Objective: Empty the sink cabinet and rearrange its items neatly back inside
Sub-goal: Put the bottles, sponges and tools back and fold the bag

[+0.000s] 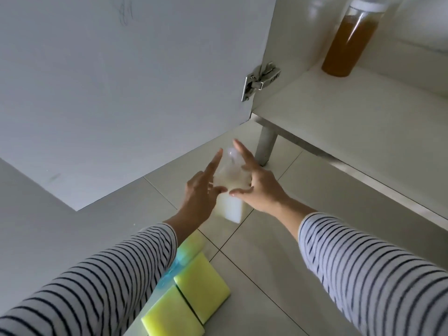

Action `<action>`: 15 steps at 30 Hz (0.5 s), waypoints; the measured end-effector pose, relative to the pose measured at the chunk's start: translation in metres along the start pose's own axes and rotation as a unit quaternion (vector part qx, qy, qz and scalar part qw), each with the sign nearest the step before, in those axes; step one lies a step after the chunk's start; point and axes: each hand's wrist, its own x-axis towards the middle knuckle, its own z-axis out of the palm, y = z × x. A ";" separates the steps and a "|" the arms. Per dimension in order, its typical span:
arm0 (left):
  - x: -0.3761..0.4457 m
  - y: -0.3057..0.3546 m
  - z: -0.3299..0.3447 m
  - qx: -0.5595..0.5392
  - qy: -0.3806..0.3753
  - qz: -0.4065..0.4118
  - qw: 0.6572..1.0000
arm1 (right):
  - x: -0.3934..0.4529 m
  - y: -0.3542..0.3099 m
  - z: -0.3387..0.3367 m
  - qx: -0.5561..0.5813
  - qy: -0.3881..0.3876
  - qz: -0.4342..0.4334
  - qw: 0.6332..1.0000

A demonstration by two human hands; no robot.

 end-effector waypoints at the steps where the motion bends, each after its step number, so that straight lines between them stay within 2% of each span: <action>1: 0.003 0.013 -0.004 -0.015 0.025 0.008 1.000 | -0.001 -0.008 -0.015 0.012 0.011 -0.003 1.000; 9: 0.058 0.138 -0.023 -0.111 0.110 0.095 0.983 | 0.004 -0.067 -0.139 0.043 0.165 -0.037 0.985; 15: 0.094 0.192 0.005 -0.120 0.080 0.089 0.986 | 0.012 -0.046 -0.182 0.055 0.281 -0.017 0.958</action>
